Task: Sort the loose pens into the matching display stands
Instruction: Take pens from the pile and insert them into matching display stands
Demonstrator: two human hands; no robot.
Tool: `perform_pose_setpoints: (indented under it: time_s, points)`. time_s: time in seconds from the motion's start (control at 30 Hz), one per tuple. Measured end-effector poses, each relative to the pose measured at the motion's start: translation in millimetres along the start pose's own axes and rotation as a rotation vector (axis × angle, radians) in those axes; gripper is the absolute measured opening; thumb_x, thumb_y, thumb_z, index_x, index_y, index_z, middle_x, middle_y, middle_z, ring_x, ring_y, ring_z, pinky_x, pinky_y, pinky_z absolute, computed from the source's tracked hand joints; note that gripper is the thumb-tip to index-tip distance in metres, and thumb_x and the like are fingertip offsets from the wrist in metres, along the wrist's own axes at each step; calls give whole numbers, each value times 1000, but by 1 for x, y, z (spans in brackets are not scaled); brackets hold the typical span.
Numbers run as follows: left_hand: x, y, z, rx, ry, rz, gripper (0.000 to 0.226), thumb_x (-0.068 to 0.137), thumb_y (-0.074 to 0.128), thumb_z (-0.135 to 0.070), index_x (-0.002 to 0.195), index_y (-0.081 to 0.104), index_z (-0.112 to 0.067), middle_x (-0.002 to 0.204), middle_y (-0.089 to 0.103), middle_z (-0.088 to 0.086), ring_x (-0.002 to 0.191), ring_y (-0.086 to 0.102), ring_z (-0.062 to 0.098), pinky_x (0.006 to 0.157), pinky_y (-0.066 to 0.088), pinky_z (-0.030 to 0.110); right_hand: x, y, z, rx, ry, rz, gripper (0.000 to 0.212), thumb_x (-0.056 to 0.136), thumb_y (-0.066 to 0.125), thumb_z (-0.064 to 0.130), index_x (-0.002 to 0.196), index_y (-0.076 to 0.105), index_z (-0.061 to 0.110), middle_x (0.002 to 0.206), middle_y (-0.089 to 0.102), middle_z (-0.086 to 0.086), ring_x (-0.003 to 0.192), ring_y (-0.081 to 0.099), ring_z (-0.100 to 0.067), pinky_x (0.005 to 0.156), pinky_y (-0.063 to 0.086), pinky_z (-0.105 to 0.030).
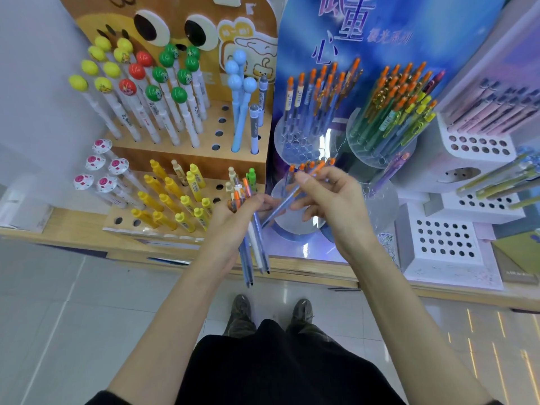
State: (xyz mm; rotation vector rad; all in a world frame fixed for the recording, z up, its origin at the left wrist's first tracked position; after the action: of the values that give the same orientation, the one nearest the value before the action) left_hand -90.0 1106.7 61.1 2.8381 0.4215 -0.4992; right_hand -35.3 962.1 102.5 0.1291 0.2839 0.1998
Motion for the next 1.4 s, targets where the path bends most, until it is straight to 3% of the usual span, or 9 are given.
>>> perform_pose_setpoints:
  time_s: [0.1, 0.17, 0.33, 0.53, 0.73, 0.9, 1.07, 1.27, 1.4]
  points:
    - [1, -2, -2, -13, 26, 6, 22, 95, 52, -19, 86, 66, -6, 84, 75, 7, 86, 72, 22, 79, 56, 31, 2, -21, 14, 47, -96, -106, 22, 89, 63, 9, 81, 43, 10, 71, 69, -12, 48, 62, -17, 45, 48, -22]
    - [2, -6, -2, -6, 35, -36, 22, 95, 53, -22, 82, 65, -9, 67, 71, 1, 69, 70, 18, 72, 57, 28, 3, -35, 20, -39, -175, -170, 18, 89, 64, 9, 86, 46, 10, 71, 66, -16, 49, 63, -19, 49, 52, -25]
    - [2, -5, -3, 45, 44, -36, 26, 94, 53, -28, 76, 56, -10, 47, 34, -7, 43, 33, 9, 47, 38, 22, 9, -51, 3, -237, -171, -250, 14, 92, 63, 18, 92, 58, 6, 84, 64, -20, 69, 71, -23, 63, 55, -29]
    - [5, -3, -3, 31, 29, -6, 18, 96, 51, -15, 79, 51, -9, 50, 32, -6, 44, 29, 9, 45, 35, 21, 12, -46, -14, -247, -153, -204, 8, 94, 52, 2, 92, 55, 9, 97, 61, -20, 87, 71, -16, 72, 55, -25]
    - [7, -4, -3, -3, 13, 7, 21, 97, 48, -13, 77, 56, -11, 52, 33, -5, 45, 29, 9, 45, 34, 21, 5, -53, -24, -500, -238, -278, 11, 94, 57, 12, 84, 53, 16, 78, 66, 0, 77, 70, -11, 74, 57, -38]
    - [9, -4, 0, -7, 1, 10, 20, 97, 48, -11, 79, 56, -11, 53, 33, -4, 47, 29, 10, 46, 34, 22, 2, -59, -22, -539, -299, -406, 18, 92, 60, 15, 76, 51, 19, 74, 67, 5, 73, 66, 1, 69, 50, -21]
    - [12, -1, 2, -10, -9, 34, 19, 98, 46, -10, 80, 55, -11, 52, 34, -5, 47, 30, 10, 46, 33, 22, 1, -51, -24, -562, -332, -389, 10, 92, 61, 12, 84, 57, 16, 82, 71, -4, 76, 66, -1, 69, 47, -13]
    - [11, 6, 1, -33, -16, 65, 15, 96, 49, -11, 82, 54, -10, 50, 37, -7, 45, 32, 8, 45, 34, 20, 6, -45, -24, -759, -423, -346, 15, 91, 58, 18, 89, 62, 4, 80, 69, -9, 75, 65, -27, 71, 49, -39]
    - [10, 9, 0, -20, -4, 78, 15, 95, 50, -12, 80, 53, -11, 51, 37, -6, 46, 32, 9, 46, 35, 21, 8, -40, -26, -802, -480, -345, 20, 91, 55, 21, 87, 61, 2, 77, 68, -10, 70, 63, -29, 66, 45, -36]
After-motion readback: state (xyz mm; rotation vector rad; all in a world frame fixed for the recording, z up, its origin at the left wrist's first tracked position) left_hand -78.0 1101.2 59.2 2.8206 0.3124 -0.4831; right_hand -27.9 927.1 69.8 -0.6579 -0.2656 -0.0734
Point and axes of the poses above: each hand's wrist, its own x-axis towards the middle knuckle, its own y-axis out of the palm, z = x × y, the point moved 8 cm from there along x, towards the middle knuckle
